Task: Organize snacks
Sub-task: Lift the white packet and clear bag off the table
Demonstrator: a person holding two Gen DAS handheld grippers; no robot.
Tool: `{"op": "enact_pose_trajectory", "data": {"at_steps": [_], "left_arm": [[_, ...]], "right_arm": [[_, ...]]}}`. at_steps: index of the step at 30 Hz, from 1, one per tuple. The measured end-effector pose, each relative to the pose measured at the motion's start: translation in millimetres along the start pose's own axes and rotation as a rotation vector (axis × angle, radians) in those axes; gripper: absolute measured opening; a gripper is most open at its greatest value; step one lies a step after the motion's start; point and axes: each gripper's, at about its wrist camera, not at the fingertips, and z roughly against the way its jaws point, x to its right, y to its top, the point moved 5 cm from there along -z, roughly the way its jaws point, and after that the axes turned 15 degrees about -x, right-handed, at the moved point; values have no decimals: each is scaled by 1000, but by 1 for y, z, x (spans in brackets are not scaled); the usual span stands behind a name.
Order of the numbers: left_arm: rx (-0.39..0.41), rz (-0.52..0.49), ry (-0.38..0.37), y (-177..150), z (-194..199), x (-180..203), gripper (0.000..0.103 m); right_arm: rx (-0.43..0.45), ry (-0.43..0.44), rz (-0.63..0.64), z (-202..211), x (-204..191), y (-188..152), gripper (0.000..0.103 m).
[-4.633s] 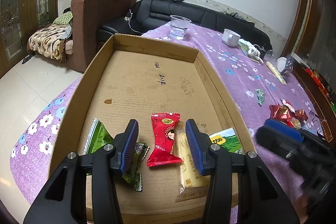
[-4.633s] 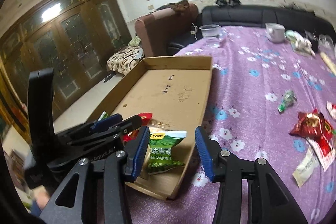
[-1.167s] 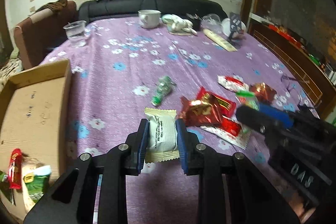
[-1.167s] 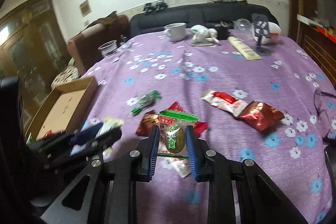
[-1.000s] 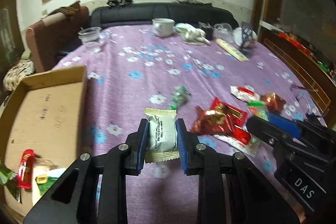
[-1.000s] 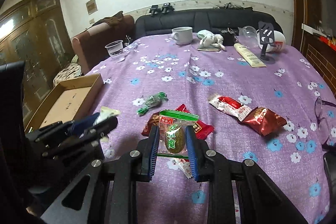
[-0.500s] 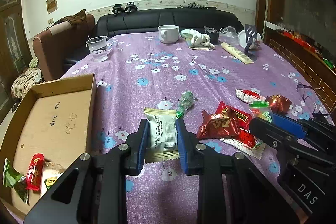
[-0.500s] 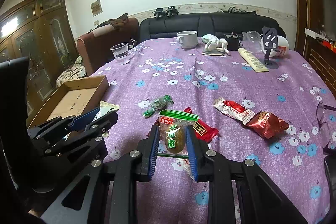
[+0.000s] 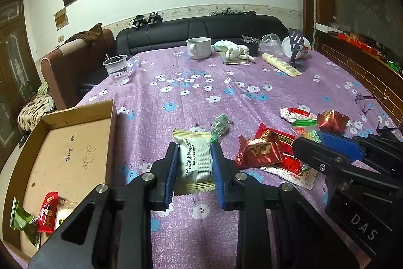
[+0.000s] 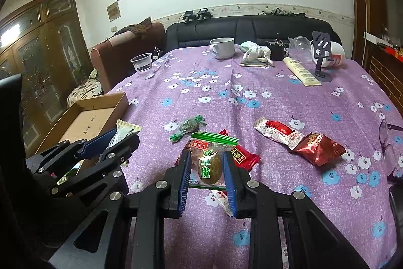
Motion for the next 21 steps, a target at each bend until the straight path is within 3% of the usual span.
{"op": "enact_pose_trajectory", "data": {"at_steps": [21], "left_arm": [[6,-6,7,0,3,1,24]], "right_arm": [[3,-1,-4,1,2,0,26]]}}
